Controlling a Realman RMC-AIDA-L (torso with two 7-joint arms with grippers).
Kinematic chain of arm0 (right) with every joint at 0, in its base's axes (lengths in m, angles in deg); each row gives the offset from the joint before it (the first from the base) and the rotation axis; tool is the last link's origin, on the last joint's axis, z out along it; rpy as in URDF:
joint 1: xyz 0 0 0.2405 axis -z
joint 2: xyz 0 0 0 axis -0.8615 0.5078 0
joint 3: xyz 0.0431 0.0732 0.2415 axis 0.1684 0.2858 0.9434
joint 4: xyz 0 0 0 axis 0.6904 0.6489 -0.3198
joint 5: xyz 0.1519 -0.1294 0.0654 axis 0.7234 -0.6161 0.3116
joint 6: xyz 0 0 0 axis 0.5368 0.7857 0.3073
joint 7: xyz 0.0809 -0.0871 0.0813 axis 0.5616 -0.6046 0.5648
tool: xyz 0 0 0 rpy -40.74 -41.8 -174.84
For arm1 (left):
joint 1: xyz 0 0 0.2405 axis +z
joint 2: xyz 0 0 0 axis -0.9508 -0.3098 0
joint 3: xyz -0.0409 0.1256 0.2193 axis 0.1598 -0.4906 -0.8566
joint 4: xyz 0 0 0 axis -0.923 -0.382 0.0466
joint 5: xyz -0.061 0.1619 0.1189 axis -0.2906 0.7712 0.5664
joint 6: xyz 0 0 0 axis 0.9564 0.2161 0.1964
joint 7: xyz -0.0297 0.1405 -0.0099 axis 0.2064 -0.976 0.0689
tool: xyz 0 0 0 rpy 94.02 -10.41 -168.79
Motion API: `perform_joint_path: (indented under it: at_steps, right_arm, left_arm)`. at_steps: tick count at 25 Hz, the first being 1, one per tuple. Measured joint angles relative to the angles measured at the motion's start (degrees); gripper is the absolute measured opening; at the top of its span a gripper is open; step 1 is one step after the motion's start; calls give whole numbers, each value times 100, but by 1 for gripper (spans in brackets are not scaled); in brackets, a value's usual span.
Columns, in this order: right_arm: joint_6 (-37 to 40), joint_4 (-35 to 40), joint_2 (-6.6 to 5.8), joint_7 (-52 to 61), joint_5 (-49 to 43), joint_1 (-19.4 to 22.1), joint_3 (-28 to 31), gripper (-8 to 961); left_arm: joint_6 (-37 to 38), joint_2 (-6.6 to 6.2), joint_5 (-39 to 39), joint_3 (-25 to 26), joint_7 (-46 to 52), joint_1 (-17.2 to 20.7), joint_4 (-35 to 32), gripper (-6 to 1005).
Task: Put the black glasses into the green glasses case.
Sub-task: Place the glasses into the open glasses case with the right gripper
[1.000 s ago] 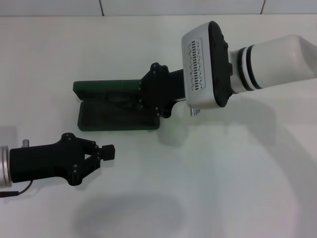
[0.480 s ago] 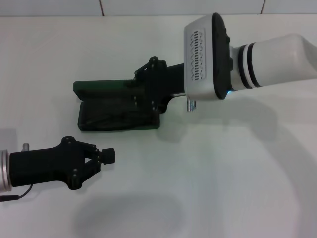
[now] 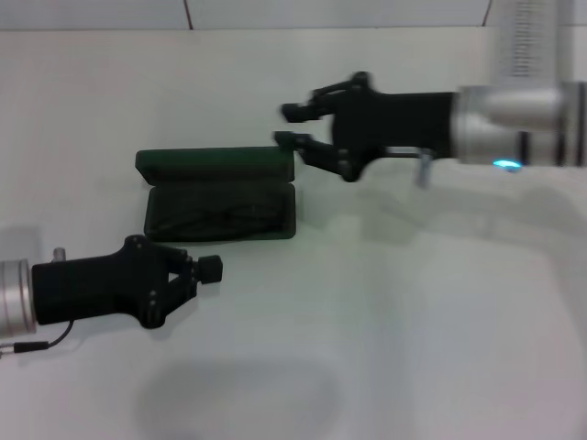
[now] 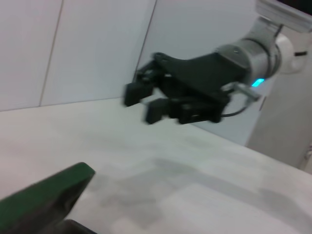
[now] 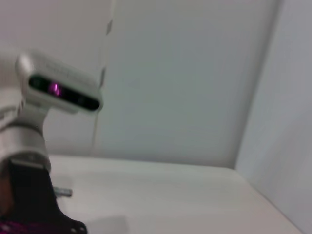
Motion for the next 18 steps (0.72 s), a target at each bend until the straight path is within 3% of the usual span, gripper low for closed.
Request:
perform_joint_path:
  at_steps: [6, 12, 18]
  right_arm:
    - [1137, -72, -41, -595, -34, 1037, 907, 228]
    - [2157, -329, -157, -814, -92, 1702, 1494, 481]
    - [2515, -887, -155, -1139, -93, 1882, 1776, 705]
  left_arm:
    - [-472, 48, 9, -9, 144, -189, 4, 1]
    - [-689, 76, 210, -40, 297, -381, -1, 1]
    - [-889, 90, 360, -29, 426, -444, -5, 2]
